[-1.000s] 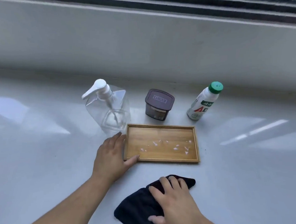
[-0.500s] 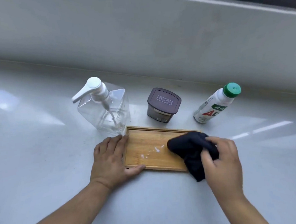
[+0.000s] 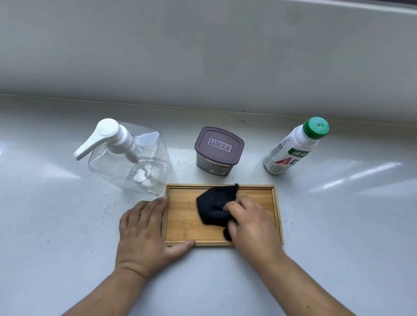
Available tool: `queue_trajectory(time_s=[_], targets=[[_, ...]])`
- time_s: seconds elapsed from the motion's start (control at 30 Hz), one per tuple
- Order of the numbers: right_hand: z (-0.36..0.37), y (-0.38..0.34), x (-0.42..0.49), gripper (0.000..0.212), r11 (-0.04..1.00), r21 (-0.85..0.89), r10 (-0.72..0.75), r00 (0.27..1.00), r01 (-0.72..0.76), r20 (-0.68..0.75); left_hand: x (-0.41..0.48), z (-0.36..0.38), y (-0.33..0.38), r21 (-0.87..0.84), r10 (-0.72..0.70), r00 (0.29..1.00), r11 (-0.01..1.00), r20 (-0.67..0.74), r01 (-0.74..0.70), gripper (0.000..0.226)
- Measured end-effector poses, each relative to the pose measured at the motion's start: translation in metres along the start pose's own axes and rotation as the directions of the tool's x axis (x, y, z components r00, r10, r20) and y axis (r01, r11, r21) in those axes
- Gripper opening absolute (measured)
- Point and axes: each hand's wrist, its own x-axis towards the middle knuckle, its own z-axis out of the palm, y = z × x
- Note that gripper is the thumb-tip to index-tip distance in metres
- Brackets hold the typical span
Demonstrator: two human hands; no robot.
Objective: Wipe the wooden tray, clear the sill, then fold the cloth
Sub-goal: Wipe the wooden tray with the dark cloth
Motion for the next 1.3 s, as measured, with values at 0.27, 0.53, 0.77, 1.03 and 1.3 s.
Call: queue_trajectory(time_s=[0.27,0.53,0.77,1.03,1.3], targets=[[0.020,-0.047,0.015,0.031,0.994,0.092,0.056,0.997,-0.051,-0.052,0.001,-0.002,0.000,-0.009,0.004,1.000,1.000,0.027,-0.003,0.118],[0.001,-0.014,0.004,0.038,0.997,0.071,-0.040,0.986,0.029,0.160,0.000,-0.002,0.000,-0.001,0.005,1.000,1.000,0.013,-0.005,0.120],[0.001,-0.015,0.019,0.029,0.941,0.079,0.338,0.932,-0.330,-0.131,0.000,-0.004,-0.001,-0.015,0.008,1.000,1.000,0.027,-0.008,0.119],[0.037,-0.079,0.027,0.036,0.981,0.172,-0.100,0.993,0.087,0.067,0.000,-0.001,0.002,-0.017,0.000,1.000,1.000,-0.001,0.000,0.102],[-0.030,0.038,-0.002,0.039,0.957,0.132,0.265,0.964,-0.260,-0.024,0.001,-0.002,0.000,-0.001,-0.008,1.000,1.000,0.014,0.008,0.118]])
